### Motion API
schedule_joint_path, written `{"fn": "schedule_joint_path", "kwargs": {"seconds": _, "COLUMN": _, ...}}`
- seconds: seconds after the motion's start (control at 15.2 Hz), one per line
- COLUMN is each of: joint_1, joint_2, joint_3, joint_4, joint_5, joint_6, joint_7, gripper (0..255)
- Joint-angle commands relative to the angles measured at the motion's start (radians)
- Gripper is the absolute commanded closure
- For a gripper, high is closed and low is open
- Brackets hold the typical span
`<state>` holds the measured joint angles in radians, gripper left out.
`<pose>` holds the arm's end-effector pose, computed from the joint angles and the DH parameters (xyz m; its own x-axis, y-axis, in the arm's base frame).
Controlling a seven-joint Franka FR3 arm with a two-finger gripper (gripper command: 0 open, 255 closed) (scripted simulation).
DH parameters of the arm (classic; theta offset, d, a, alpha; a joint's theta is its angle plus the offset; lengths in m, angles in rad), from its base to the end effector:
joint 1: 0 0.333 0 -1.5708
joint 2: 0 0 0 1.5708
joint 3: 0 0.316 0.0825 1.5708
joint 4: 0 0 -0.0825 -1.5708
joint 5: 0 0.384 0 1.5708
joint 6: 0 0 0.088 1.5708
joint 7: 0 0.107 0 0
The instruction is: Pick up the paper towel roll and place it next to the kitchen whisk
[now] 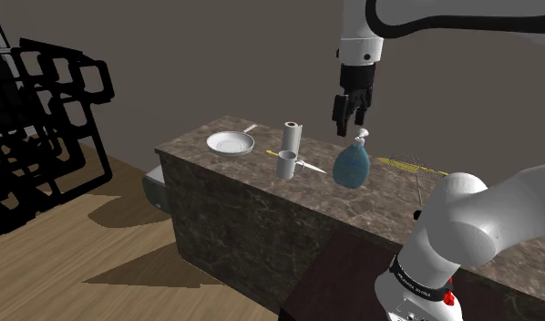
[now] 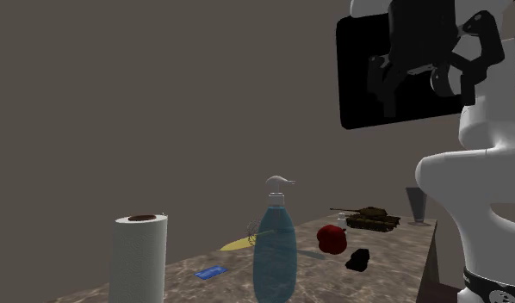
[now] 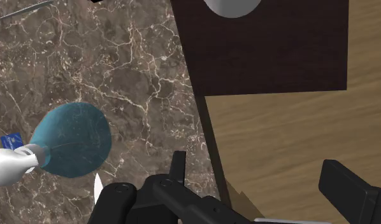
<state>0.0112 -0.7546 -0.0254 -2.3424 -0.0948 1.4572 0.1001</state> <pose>0.3022 -0.0175 0.5784 0.9859 -0.1153 -0.1217 -0.1047 -0.9904 0.0899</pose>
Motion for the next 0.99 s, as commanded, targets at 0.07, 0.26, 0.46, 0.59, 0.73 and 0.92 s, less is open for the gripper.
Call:
{"fn": "schedule_joint_path", "kwargs": {"seconds": 0.07, "joint_1": -0.005, "joint_2": 0.025, "joint_3": -0.012, "joint_4": 0.001, "joint_5": -0.008, "joint_6": 0.03, "joint_7": -0.008, "gripper": 0}}
{"fn": "schedule_joint_path", "kwargs": {"seconds": 0.26, "joint_1": -0.017, "joint_2": 0.104, "joint_3": -0.047, "joint_4": 0.012, "joint_5": -0.029, "joint_6": 0.118, "joint_7": -0.033, "gripper": 0}}
{"fn": "schedule_joint_path", "kwargs": {"seconds": 0.46, "joint_1": -0.028, "joint_2": 0.19, "joint_3": -0.081, "joint_4": 0.035, "joint_5": -0.044, "joint_6": 0.202, "joint_7": -0.057, "gripper": 0}}
{"fn": "schedule_joint_path", "kwargs": {"seconds": 0.59, "joint_1": -0.035, "joint_2": 0.251, "joint_3": -0.103, "joint_4": 0.057, "joint_5": -0.05, "joint_6": 0.254, "joint_7": -0.073, "gripper": 0}}
{"fn": "schedule_joint_path", "kwargs": {"seconds": 0.73, "joint_1": -0.04, "joint_2": 0.314, "joint_3": -0.125, "joint_4": 0.084, "joint_5": -0.053, "joint_6": 0.303, "joint_7": -0.09, "gripper": 0}}
{"fn": "schedule_joint_path", "kwargs": {"seconds": 0.92, "joint_1": -0.047, "joint_2": 0.412, "joint_3": -0.156, "joint_4": 0.134, "joint_5": -0.05, "joint_6": 0.371, "joint_7": -0.118, "gripper": 0}}
